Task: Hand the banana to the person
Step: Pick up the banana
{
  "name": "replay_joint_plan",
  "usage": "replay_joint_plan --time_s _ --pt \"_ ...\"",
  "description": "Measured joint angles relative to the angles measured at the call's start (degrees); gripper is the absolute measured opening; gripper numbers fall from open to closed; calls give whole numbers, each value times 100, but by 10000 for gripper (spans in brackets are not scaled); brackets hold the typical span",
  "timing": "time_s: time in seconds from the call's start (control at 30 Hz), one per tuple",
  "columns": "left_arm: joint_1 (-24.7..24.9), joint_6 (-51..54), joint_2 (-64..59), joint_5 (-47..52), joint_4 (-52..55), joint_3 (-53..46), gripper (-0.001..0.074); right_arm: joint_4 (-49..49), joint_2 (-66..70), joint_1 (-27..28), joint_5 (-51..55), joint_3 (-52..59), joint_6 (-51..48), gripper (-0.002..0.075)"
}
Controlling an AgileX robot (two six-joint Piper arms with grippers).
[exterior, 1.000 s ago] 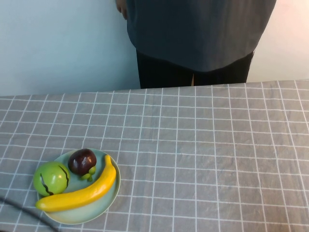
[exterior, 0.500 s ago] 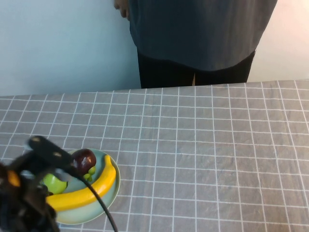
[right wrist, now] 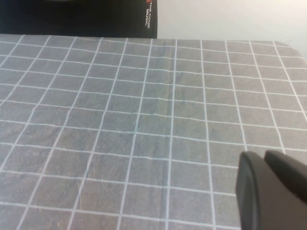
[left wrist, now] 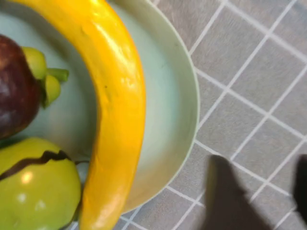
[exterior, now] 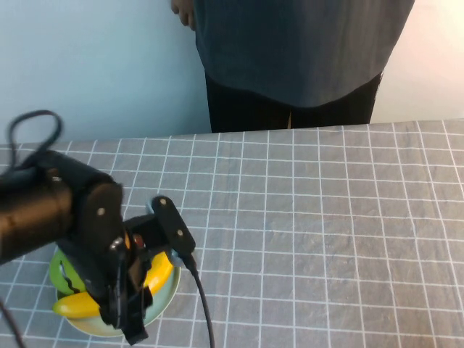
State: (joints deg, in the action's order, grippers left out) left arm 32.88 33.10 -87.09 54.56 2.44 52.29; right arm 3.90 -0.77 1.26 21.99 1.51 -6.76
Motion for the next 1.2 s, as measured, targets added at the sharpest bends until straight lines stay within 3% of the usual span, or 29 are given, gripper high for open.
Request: replay_joint_plan --time_s 0.13,0.27,0.97,1.2 --pt "-140 138 -514 -81 189 12 467 0 0 0 0 0 0 -8" --pt "-340 151 -883 -351 426 12 563 0 0 0 0 0 0 -8" --pt "-632 105 -1746 -1332 1168 23 584 0 0 0 0 0 0 -8" --pt "-632 59 -1952 -1732 1306 31 497 0 0 0 0 0 0 -8"
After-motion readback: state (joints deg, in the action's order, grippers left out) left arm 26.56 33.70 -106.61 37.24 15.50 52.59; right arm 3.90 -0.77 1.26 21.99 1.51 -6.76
